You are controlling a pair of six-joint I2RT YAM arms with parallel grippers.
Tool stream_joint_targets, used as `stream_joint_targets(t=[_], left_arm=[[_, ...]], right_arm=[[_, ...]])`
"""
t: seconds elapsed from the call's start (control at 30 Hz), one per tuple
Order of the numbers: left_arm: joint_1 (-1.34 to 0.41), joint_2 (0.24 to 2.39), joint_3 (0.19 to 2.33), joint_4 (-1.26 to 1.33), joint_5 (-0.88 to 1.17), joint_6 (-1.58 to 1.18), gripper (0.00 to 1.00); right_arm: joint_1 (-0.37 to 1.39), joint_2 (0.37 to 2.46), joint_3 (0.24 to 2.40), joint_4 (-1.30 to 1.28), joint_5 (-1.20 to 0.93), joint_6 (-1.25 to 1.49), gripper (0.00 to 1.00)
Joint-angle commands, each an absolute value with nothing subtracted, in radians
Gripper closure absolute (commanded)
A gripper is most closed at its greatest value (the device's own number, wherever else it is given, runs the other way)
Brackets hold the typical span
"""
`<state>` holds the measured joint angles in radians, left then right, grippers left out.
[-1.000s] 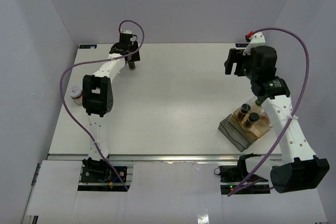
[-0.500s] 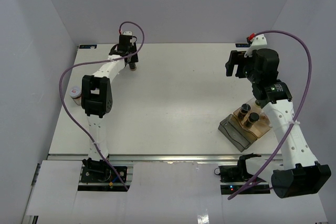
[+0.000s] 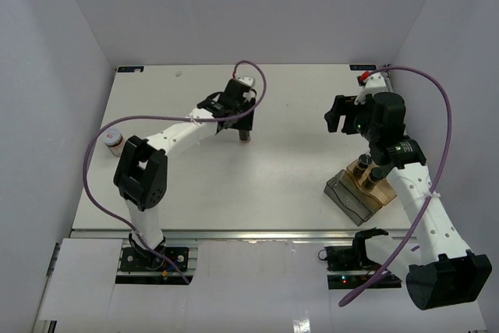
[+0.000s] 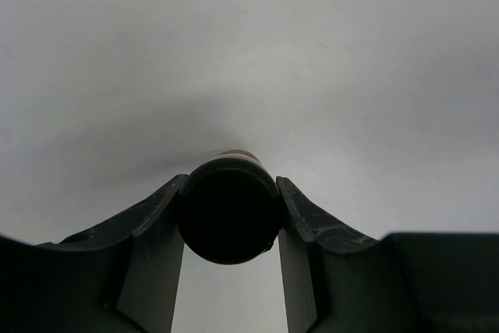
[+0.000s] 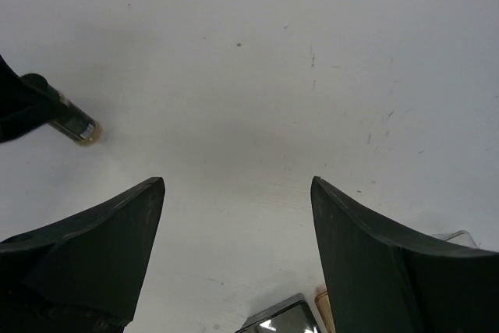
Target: Organize the condiment bottles
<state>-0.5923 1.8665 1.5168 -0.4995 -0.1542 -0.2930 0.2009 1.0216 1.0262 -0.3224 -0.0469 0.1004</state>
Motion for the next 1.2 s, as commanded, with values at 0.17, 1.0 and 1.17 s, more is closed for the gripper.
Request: stream_joint_targets(t=[0.17, 1.0, 1.17], left_arm=[[-0.968, 1.664, 1.324, -0.483, -0.288, -0.482, 0.98], [-1.236, 1.704, 1.170, -0.362, -0.524, -0.616, 0.49], [-1.238, 1.701, 1.196, -0.404, -0.510, -0.640, 0.03]], right_arm=[[0.225, 0.911, 1.025, -0.360, -0.068, 0.146, 0.18], [0.225, 0.837, 1.068, -0.428, 0.037, 0.144, 0.17], [0.225, 0.851, 1.079, -0.440, 0.022, 0.141, 0.17]])
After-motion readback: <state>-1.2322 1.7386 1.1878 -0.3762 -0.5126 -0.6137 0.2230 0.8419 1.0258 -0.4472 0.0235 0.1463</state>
